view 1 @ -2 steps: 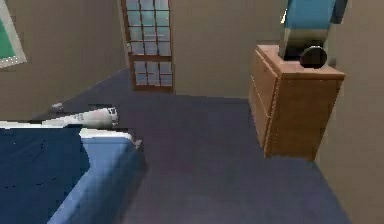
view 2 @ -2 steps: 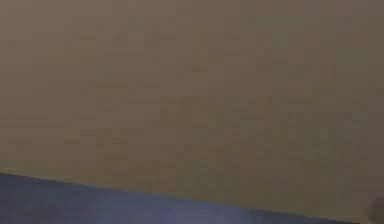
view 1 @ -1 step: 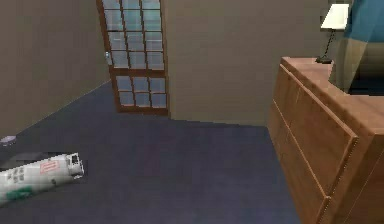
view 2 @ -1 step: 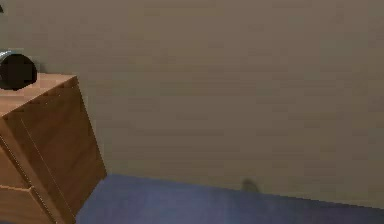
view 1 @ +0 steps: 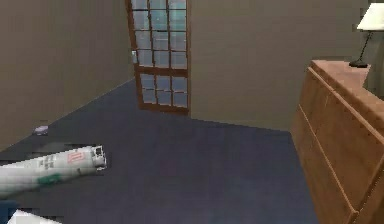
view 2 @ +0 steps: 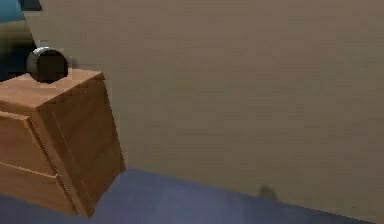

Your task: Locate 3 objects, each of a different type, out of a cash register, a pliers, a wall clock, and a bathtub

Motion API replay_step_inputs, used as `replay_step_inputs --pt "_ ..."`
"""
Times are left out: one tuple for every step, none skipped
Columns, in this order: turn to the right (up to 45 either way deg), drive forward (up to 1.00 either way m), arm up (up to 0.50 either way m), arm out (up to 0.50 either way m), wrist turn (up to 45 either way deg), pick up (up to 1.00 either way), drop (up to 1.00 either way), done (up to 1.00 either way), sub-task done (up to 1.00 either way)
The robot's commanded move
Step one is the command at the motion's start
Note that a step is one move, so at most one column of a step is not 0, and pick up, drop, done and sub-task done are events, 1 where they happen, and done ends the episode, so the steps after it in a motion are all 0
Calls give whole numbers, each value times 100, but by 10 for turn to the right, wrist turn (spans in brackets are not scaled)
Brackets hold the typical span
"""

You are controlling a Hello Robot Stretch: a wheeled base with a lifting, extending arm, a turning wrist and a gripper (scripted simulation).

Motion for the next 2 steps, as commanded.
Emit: replay_step_inputs --pt "0 55 0 0 0 0 0 0 0" --pt "-90 0 0 0 0 0 0 0 0"
